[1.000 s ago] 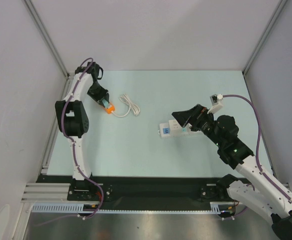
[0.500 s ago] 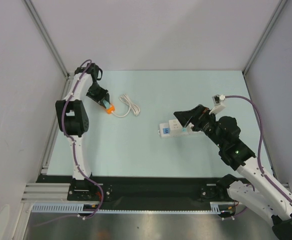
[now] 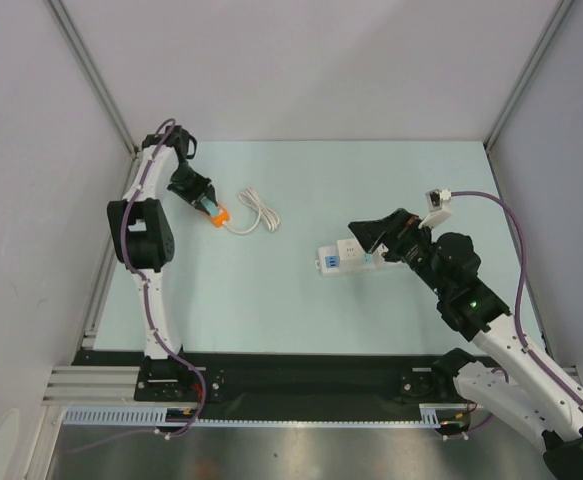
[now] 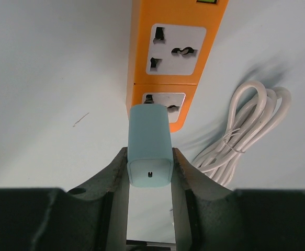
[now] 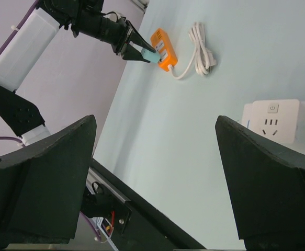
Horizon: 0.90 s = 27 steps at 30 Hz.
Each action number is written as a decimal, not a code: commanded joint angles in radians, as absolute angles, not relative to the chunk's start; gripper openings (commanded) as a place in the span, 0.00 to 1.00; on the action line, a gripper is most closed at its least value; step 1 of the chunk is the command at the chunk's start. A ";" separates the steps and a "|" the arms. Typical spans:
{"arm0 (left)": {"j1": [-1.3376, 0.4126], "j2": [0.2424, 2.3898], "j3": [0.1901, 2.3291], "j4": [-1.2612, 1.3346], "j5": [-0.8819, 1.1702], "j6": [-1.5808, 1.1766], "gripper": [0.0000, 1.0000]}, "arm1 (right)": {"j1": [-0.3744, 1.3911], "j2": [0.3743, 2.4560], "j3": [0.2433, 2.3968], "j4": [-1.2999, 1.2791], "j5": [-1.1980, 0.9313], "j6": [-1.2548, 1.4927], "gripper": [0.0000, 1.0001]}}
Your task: Insert the plug
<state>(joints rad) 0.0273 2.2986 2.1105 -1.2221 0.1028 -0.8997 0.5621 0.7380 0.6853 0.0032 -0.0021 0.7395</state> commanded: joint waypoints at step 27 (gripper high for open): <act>0.011 2.445 2.036 -1.152 -0.067 -0.818 0.00 | 0.558 0.761 0.683 0.023 0.060 0.739 1.00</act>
<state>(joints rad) 0.0193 2.3207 2.1033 -1.1839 0.0669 -0.8135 0.5621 0.7609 0.6846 0.0029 0.0395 0.7403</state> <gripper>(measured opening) 0.355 0.994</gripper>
